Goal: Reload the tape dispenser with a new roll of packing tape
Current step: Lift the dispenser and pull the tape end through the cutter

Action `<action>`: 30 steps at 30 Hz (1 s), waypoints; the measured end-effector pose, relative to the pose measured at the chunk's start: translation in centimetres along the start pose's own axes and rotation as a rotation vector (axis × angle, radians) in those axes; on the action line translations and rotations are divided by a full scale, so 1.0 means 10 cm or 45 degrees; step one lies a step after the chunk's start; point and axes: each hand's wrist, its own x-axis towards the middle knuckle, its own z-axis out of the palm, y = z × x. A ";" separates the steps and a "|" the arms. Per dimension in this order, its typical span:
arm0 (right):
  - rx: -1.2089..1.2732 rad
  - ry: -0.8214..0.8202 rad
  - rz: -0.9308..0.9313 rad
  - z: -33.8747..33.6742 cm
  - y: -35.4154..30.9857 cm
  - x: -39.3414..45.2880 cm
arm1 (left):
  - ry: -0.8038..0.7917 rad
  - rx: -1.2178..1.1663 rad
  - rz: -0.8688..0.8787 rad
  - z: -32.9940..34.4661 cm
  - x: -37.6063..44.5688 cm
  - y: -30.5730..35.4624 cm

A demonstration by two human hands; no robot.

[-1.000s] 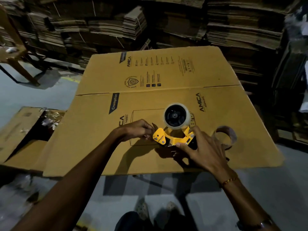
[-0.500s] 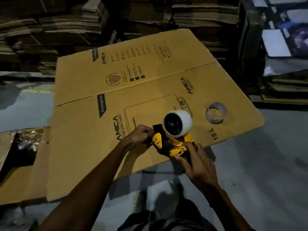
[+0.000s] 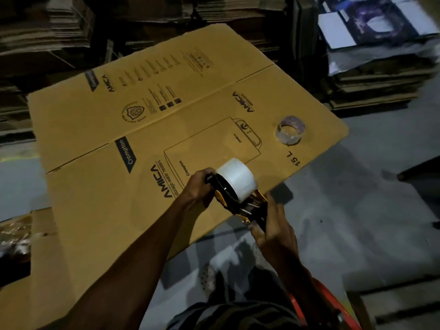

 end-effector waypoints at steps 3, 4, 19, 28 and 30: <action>0.033 -0.016 0.117 -0.06 -0.04 0.05 | -0.010 0.016 0.054 0.00 0.01 0.01; 0.003 -0.015 0.121 -0.08 -0.04 0.07 | -0.017 0.022 0.076 0.00 0.02 0.02; -0.066 0.036 0.001 -0.08 -0.01 -0.01 | 0.061 0.238 0.326 0.13 0.10 -0.06; 0.013 -0.022 0.087 -0.01 0.03 -0.08 | 0.165 0.341 0.549 0.21 0.07 -0.23; 0.070 -0.006 0.078 -0.01 0.05 -0.11 | 0.163 0.396 0.557 0.16 0.11 -0.28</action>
